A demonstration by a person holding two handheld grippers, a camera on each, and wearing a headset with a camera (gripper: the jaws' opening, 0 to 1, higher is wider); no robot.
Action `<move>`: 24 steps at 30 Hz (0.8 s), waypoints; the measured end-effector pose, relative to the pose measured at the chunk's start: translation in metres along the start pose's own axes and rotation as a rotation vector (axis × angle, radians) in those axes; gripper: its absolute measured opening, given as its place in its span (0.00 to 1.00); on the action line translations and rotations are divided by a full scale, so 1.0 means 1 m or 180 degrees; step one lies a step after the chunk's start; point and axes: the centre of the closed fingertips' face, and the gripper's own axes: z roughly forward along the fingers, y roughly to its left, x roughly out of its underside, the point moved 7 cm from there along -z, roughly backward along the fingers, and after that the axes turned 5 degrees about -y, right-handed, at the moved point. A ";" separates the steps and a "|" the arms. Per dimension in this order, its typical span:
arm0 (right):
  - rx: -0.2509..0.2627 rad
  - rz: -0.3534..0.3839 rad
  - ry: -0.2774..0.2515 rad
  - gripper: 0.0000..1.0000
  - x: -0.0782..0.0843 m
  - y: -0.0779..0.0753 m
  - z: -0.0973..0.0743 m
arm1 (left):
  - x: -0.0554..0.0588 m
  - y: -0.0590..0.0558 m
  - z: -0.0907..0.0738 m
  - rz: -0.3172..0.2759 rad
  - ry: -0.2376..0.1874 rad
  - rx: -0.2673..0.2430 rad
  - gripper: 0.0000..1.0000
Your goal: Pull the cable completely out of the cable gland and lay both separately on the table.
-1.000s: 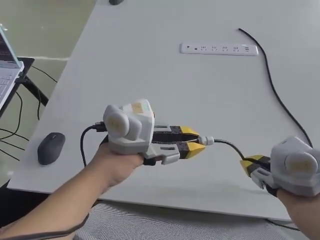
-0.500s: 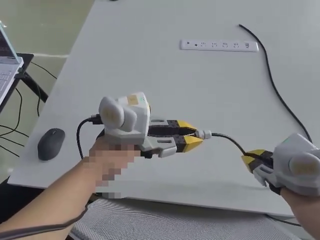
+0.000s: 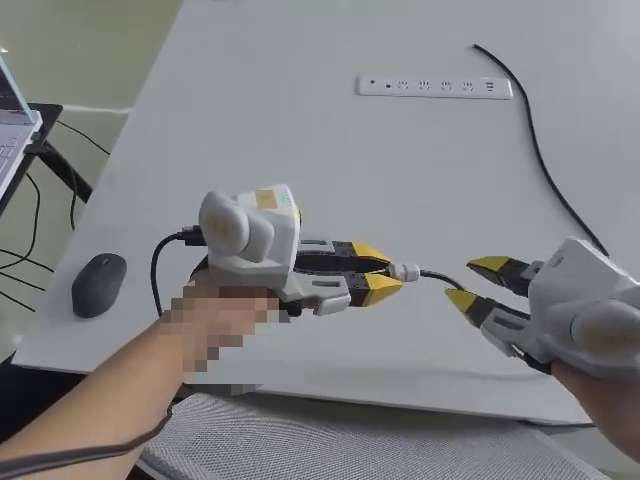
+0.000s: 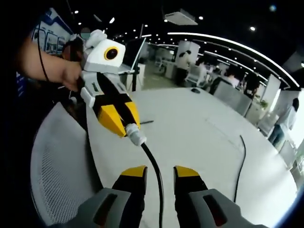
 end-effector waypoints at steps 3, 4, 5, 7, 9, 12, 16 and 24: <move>-0.0040 -0.0159 -0.0004 0.16 -0.005 0.005 0.004 | 0.000 -0.001 0.000 -0.0017 -0.0002 0.0008 0.15; -0.0055 -0.0222 0.0007 0.15 -0.006 0.008 0.006 | 0.001 0.000 -0.001 -0.0010 0.0004 0.0006 0.15; -0.0064 -0.0244 0.0010 0.15 -0.007 0.009 0.007 | 0.001 -0.001 -0.001 -0.0008 0.0014 0.0010 0.15; -0.0077 -0.0315 0.0003 0.13 -0.009 0.013 0.009 | 0.002 -0.001 -0.002 0.0001 0.0027 0.0014 0.15; -0.0106 -0.0394 0.0008 0.12 -0.010 0.016 0.011 | 0.003 -0.001 -0.002 0.0005 0.0033 0.0021 0.15; -0.0120 -0.0590 0.0094 0.09 -0.007 0.018 0.014 | 0.005 -0.004 -0.003 0.0002 0.0049 0.0029 0.15; -0.0142 -0.0583 0.0075 0.07 -0.007 0.020 0.015 | 0.008 -0.006 -0.003 0.0027 0.0088 0.0031 0.15; -0.0190 -0.0745 0.0104 0.03 -0.005 0.028 0.016 | 0.011 -0.007 -0.003 0.0015 0.0120 0.0043 0.15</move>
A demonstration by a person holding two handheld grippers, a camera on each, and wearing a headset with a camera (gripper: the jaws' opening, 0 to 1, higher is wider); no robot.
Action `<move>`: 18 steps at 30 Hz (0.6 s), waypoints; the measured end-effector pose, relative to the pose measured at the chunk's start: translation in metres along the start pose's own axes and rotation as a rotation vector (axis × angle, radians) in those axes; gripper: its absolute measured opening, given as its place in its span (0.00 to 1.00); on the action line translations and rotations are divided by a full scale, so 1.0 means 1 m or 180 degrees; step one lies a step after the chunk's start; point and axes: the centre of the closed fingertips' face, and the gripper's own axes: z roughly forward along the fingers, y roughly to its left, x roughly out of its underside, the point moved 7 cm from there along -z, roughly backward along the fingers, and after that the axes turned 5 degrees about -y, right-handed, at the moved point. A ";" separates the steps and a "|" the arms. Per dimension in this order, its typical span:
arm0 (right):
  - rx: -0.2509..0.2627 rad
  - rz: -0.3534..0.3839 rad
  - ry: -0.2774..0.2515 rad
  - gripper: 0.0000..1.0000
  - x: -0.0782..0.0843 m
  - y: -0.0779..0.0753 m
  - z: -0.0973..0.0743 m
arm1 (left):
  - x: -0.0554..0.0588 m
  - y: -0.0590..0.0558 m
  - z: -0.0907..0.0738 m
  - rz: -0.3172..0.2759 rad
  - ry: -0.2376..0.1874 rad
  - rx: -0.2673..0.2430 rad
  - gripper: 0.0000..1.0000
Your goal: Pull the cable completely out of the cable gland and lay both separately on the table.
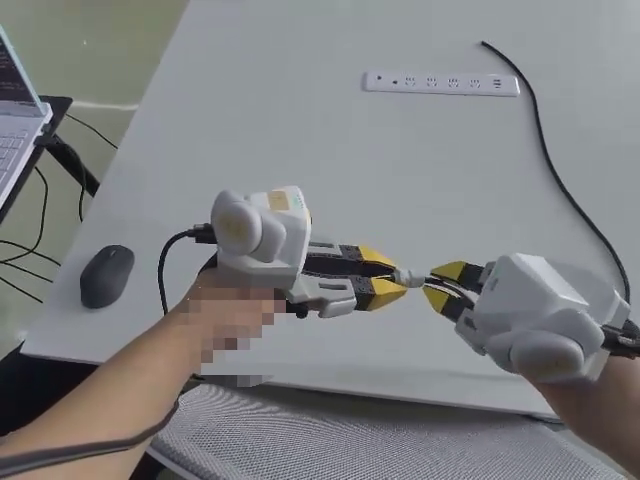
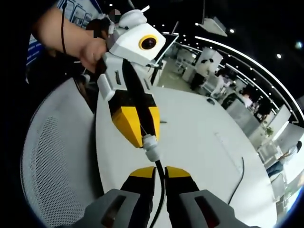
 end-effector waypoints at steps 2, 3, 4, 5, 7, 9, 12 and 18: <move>0.0015 -0.0024 -0.0010 0.02 0.000 0.000 -0.001 | 0.002 0.000 0.001 -0.0007 0.0002 0.0006 0.15; 0.0012 -0.0032 -0.0003 0.02 0.000 0.001 -0.001 | 0.002 -0.001 0.001 -0.0004 -0.0001 0.0006 0.15; 0.0011 -0.0040 0.0005 0.01 0.001 0.001 -0.001 | 0.002 -0.001 0.001 -0.0018 -0.0003 0.0005 0.15; 0.0012 -0.0037 0.0008 0.01 0.000 0.001 -0.001 | 0.002 -0.001 0.001 -0.0013 0.0000 0.0005 0.15; 0.0008 -0.0026 0.0011 0.01 0.001 0.002 -0.001 | 0.003 -0.002 0.002 -0.0012 0.0008 0.0005 0.15; 0.0006 0.0025 0.0009 0.00 0.001 0.002 -0.001 | 0.002 -0.002 0.002 -0.0007 0.0012 0.0007 0.15; 0.0015 0.0086 -0.0008 0.00 0.002 0.001 -0.001 | 0.002 -0.002 0.001 -0.0014 0.0000 -0.0004 0.15; 0.0046 0.0176 -0.0024 0.00 0.002 0.001 -0.001 | 0.001 -0.002 0.001 -0.0003 -0.0016 -0.0028 0.15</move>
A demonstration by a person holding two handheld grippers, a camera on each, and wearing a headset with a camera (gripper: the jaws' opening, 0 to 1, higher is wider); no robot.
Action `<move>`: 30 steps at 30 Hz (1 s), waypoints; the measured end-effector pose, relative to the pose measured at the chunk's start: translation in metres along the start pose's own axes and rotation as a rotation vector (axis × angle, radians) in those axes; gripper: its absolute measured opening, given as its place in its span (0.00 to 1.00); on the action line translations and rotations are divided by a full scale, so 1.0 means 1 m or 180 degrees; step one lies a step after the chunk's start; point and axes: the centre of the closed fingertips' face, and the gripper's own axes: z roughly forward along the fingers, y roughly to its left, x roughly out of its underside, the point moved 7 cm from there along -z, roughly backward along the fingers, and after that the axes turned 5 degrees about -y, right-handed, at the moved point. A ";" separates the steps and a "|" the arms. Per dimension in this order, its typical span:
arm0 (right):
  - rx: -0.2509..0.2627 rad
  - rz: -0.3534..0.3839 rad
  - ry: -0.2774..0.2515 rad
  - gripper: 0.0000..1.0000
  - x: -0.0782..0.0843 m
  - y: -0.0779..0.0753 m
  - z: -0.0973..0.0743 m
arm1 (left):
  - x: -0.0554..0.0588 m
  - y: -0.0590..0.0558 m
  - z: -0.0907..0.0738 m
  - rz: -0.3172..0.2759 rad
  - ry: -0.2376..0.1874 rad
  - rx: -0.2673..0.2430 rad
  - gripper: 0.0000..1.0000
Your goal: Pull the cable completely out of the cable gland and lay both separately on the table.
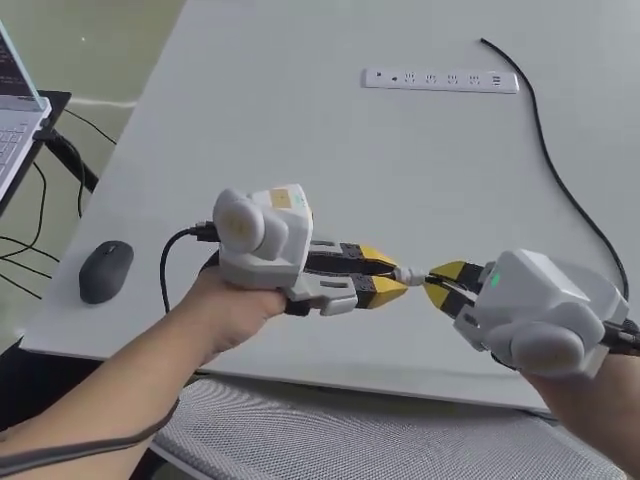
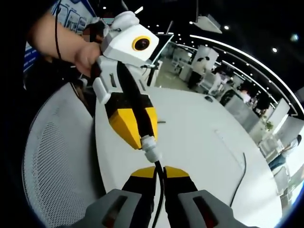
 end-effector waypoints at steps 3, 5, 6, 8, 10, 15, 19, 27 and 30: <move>0.0018 0.0069 0.0000 0.00 0.001 -0.001 0.000 | 0.000 -0.001 0.000 0.0004 -0.0011 -0.0013 0.15; 0.0028 0.0135 -0.0009 0.00 0.001 -0.001 0.000 | -0.001 -0.001 0.000 0.0011 -0.0018 -0.0024 0.15; 0.0032 0.0177 -0.0017 0.00 0.001 -0.002 0.000 | -0.001 -0.002 0.000 0.0018 -0.0022 -0.0027 0.15; 0.0045 0.0209 -0.0013 0.00 0.001 -0.003 0.000 | -0.002 -0.002 0.000 0.0018 -0.0030 -0.0033 0.15; 0.0050 0.0253 -0.0020 0.00 0.002 -0.004 0.000 | -0.003 -0.002 -0.001 0.0015 -0.0037 -0.0041 0.15; 0.0083 0.0425 -0.0004 0.00 0.007 -0.008 0.000 | -0.004 0.000 -0.004 0.0022 -0.0042 -0.0056 0.15; 0.0124 0.0622 0.0022 0.00 0.015 -0.013 0.000 | -0.004 0.003 -0.005 0.0020 -0.0064 -0.0069 0.15; 0.0213 0.1006 0.0118 0.00 0.033 -0.021 -0.002 | -0.006 0.004 -0.005 0.0058 -0.0083 -0.0065 0.15; 0.0244 0.1108 0.0151 0.00 0.039 -0.023 -0.002 | -0.006 0.004 -0.004 0.0043 -0.0090 -0.0061 0.15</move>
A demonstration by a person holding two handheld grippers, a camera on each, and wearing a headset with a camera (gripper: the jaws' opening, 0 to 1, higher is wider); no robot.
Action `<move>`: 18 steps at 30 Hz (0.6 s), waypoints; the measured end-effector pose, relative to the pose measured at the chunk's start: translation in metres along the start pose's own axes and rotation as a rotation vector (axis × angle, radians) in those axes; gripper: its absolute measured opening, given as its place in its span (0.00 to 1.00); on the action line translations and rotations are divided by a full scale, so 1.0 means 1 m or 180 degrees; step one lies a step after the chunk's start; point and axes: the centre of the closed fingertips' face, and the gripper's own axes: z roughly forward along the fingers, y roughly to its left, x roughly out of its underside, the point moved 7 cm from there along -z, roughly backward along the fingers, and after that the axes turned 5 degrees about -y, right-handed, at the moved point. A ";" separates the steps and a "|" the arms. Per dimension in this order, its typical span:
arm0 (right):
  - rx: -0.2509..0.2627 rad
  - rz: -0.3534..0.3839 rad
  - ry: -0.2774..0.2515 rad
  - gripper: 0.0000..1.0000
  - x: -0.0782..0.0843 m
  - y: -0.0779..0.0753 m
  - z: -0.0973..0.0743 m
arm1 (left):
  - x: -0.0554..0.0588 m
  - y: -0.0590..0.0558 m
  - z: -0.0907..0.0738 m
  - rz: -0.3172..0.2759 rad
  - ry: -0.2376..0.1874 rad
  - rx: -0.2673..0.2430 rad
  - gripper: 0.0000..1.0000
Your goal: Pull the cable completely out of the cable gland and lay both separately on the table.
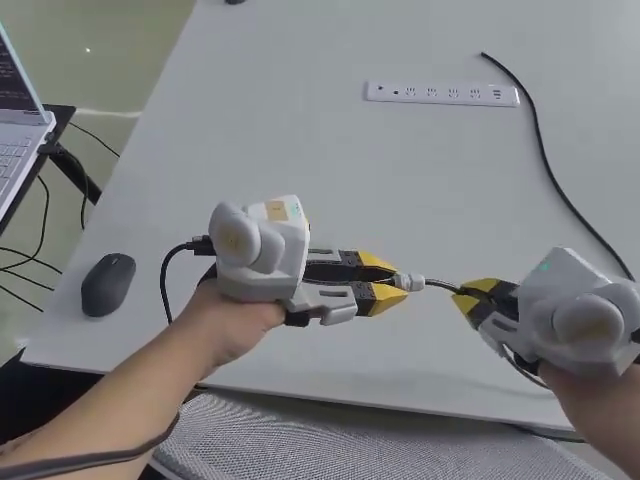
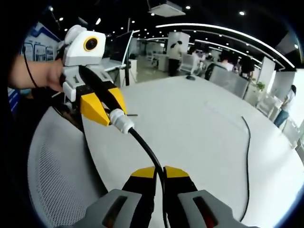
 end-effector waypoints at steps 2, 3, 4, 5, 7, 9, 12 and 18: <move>0.0022 0.0093 0.0027 0.00 0.005 -0.002 0.000 | 0.000 0.000 0.000 0.0007 -0.0004 0.0001 0.15; 0.0037 0.0146 0.0034 0.00 0.007 -0.003 0.000 | -0.001 0.000 0.000 0.0006 -0.0008 0.0002 0.15; 0.0054 0.0195 0.0052 0.00 0.009 -0.004 0.000 | -0.001 0.000 0.000 0.0016 -0.0012 0.0001 0.15; 0.0060 0.0223 0.0062 0.00 0.010 -0.004 0.000 | -0.001 0.000 0.000 0.0016 -0.0015 0.0000 0.15; 0.0089 0.0324 0.0078 0.00 0.014 -0.006 -0.001 | -0.001 0.000 0.000 0.0013 -0.0024 -0.0003 0.15; 0.0111 0.0417 0.0099 0.00 0.018 -0.007 0.000 | -0.001 -0.001 -0.001 0.0014 -0.0030 -0.0004 0.15; 0.0151 0.0575 0.0146 0.00 0.024 -0.008 0.000 | -0.001 -0.001 -0.001 0.0015 -0.0029 -0.0011 0.15; 0.0195 0.0886 0.0171 0.00 0.032 -0.011 0.001 | 0.000 -0.001 -0.004 0.0018 -0.0038 -0.0028 0.15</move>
